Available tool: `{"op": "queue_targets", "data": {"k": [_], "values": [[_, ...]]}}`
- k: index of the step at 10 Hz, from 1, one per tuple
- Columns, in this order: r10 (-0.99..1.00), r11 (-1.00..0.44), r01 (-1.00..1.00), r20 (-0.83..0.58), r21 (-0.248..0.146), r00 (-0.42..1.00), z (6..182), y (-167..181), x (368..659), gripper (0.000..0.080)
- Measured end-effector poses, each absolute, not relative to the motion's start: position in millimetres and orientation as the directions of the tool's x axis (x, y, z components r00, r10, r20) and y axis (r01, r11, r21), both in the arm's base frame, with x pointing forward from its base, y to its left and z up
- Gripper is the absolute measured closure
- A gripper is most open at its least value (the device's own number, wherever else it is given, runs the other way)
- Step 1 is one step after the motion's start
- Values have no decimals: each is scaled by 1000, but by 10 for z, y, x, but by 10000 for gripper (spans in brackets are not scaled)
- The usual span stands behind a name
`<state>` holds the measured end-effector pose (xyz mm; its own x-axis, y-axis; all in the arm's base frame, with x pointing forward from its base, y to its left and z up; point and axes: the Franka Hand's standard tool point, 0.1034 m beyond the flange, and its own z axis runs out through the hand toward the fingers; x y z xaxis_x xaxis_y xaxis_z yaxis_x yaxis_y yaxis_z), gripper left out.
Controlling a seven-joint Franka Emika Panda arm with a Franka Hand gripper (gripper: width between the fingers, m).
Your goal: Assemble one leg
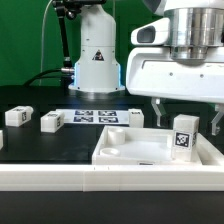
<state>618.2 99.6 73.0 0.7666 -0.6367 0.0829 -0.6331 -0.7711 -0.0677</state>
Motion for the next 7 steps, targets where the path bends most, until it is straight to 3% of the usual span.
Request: {"op": "queue_targets", "data": {"k": [7], "values": [[-637,-771,-633,83,-67,767,728,995,6181,151]]}}
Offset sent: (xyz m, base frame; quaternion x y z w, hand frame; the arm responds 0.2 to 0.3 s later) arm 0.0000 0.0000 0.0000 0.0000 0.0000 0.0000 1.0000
